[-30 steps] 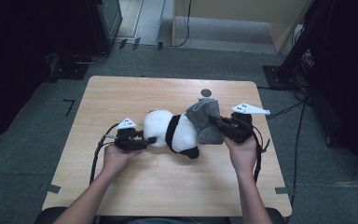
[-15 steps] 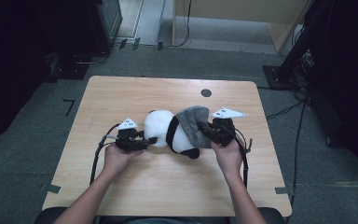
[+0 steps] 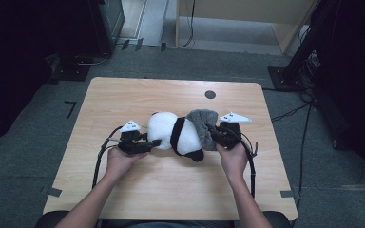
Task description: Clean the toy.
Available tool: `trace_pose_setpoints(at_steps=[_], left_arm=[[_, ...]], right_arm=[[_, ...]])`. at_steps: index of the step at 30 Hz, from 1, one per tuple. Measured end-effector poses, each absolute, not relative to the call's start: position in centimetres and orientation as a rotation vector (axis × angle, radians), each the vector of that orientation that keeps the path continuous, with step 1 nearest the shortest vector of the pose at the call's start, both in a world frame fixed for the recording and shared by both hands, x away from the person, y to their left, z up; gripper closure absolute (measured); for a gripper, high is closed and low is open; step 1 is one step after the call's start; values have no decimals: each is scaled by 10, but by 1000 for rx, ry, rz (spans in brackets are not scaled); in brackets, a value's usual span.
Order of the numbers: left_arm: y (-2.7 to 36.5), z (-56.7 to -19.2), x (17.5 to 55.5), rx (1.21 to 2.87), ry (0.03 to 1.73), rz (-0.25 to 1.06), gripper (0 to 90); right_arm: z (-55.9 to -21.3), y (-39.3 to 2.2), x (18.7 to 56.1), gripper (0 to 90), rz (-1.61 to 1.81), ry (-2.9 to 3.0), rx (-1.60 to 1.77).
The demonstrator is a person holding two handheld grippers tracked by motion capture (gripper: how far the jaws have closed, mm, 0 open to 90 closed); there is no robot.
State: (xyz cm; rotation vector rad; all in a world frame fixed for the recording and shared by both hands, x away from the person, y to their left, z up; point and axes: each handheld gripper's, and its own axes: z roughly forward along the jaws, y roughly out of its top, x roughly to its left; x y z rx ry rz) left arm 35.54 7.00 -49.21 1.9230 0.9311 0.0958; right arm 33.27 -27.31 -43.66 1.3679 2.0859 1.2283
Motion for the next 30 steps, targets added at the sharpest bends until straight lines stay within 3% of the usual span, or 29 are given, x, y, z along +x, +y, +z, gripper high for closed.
trace_pose_setpoints(at_steps=[30], left_arm=[[73, -490, 358, 1954, 929, 93, 445]], right_arm=[[-486, -282, 354, 832, 955, 2223, 1538]])
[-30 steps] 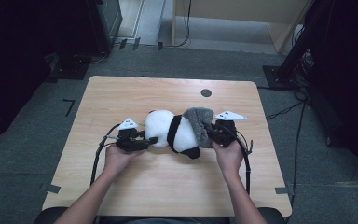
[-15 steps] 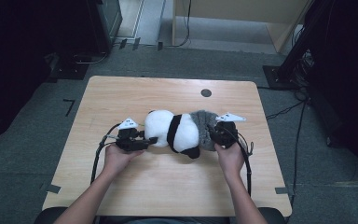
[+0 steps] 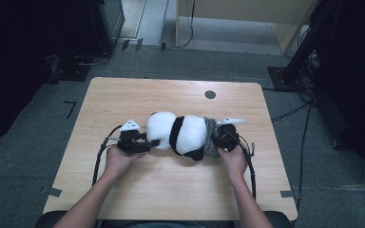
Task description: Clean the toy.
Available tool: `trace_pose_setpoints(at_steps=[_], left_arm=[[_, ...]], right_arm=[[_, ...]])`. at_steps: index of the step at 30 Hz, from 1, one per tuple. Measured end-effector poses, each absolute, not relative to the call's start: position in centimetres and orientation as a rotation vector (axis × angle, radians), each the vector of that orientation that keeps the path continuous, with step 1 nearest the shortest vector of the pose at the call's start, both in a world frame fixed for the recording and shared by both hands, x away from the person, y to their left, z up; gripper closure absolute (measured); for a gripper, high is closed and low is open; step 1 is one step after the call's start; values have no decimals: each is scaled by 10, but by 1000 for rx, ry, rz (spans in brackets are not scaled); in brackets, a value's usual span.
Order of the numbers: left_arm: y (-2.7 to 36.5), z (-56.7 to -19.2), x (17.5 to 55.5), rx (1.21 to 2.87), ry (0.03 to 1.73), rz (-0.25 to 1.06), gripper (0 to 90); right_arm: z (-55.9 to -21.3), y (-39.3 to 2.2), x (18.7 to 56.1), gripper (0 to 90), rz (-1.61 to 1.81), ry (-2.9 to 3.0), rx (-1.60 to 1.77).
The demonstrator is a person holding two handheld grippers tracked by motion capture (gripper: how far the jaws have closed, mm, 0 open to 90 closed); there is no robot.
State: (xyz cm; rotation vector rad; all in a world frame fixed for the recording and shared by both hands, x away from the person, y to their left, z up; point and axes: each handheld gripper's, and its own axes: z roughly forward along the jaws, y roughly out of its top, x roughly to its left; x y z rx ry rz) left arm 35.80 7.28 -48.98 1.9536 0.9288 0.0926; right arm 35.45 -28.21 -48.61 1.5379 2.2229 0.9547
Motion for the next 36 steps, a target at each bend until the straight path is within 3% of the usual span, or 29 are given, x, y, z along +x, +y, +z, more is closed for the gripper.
trace_pose_setpoints(at_steps=[5, 18, 27, 36], left_arm=[[74, -490, 358, 1958, 929, 88, 445], [72, -488, 357, 1955, 931, 106, 451], [72, -488, 357, 1960, 927, 112, 450], [69, -486, 355, 1959, 934, 134, 453]], right_arm=[[-483, -284, 356, 832, 929, 2203, 1518], [-455, -333, 347, 831, 1068, 2008, 1620], [-427, -332, 333, 831, 1156, 1951, 1536], [-375, -309, 311, 831, 1281, 1943, 1356]])
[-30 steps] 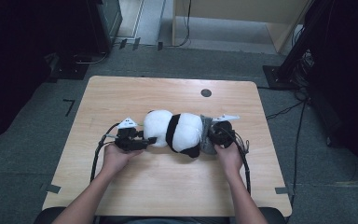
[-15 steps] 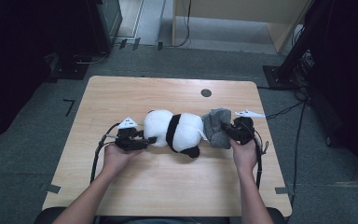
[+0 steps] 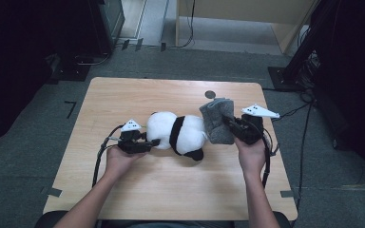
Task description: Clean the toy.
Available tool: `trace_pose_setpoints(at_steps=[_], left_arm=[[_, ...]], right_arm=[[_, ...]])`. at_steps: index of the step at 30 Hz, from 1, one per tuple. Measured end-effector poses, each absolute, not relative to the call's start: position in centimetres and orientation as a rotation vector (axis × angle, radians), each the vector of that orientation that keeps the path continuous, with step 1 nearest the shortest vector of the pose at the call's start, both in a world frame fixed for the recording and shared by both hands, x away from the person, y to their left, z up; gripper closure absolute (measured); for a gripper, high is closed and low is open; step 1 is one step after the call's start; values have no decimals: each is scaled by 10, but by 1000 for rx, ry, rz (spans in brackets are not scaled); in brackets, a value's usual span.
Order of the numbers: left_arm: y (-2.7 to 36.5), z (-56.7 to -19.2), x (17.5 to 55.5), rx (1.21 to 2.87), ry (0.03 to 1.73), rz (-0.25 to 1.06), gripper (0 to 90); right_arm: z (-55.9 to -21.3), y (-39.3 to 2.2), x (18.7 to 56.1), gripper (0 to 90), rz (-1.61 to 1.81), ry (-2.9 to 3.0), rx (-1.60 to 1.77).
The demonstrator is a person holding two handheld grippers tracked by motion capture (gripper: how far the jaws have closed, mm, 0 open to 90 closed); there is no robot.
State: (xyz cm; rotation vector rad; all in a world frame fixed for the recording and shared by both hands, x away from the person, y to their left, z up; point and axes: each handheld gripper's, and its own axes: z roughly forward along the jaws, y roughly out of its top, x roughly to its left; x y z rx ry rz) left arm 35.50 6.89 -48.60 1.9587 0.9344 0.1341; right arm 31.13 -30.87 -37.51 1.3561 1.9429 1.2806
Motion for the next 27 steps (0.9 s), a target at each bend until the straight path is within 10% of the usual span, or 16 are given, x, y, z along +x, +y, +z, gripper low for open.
trace_pose_setpoints(at_steps=[27], left_arm=[[70, -486, 353, 1962, 955, 123, 450]], right_arm=[[-415, -156, 310, 830, 1447, 2273, 1181]])
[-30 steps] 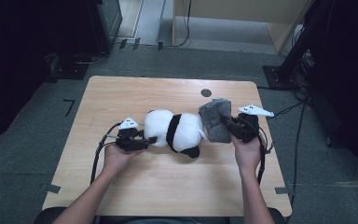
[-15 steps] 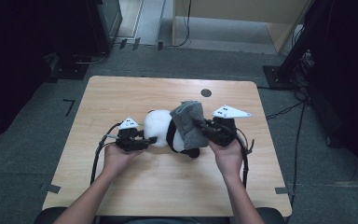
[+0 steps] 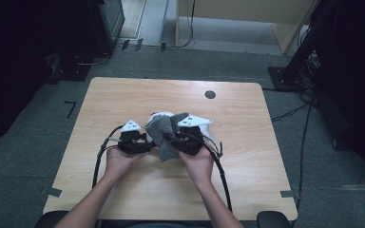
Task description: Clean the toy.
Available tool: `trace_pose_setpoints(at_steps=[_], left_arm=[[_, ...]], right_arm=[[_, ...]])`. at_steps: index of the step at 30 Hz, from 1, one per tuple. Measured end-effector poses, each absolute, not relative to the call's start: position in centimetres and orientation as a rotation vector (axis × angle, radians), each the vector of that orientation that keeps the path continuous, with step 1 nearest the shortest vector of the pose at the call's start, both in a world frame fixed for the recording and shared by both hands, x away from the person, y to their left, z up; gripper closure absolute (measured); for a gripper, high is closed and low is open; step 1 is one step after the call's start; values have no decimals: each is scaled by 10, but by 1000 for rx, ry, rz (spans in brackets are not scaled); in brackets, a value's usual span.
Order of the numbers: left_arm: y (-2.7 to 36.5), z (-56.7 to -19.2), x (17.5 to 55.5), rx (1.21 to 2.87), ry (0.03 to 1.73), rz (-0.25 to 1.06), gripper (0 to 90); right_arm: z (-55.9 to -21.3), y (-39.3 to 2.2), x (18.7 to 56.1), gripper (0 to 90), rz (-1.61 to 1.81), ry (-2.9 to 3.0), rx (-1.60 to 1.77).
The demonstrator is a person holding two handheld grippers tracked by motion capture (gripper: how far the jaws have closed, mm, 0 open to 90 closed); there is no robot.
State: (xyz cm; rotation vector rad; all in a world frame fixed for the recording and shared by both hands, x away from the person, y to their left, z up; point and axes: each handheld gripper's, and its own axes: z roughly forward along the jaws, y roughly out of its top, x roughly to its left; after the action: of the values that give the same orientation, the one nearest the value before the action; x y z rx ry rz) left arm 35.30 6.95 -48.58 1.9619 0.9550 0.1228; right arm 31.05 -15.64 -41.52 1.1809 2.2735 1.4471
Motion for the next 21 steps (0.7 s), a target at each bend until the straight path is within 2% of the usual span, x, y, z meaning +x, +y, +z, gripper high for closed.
trace_pose_setpoints(at_steps=[8, 21], left_arm=[[69, -486, 352, 1969, 967, 115, 451], [69, -486, 351, 1989, 958, 114, 457]], right_arm=[[-450, -142, 307, 828, 1379, 2257, 1231], [-460, -149, 302, 828, 1343, 2249, 1195]])
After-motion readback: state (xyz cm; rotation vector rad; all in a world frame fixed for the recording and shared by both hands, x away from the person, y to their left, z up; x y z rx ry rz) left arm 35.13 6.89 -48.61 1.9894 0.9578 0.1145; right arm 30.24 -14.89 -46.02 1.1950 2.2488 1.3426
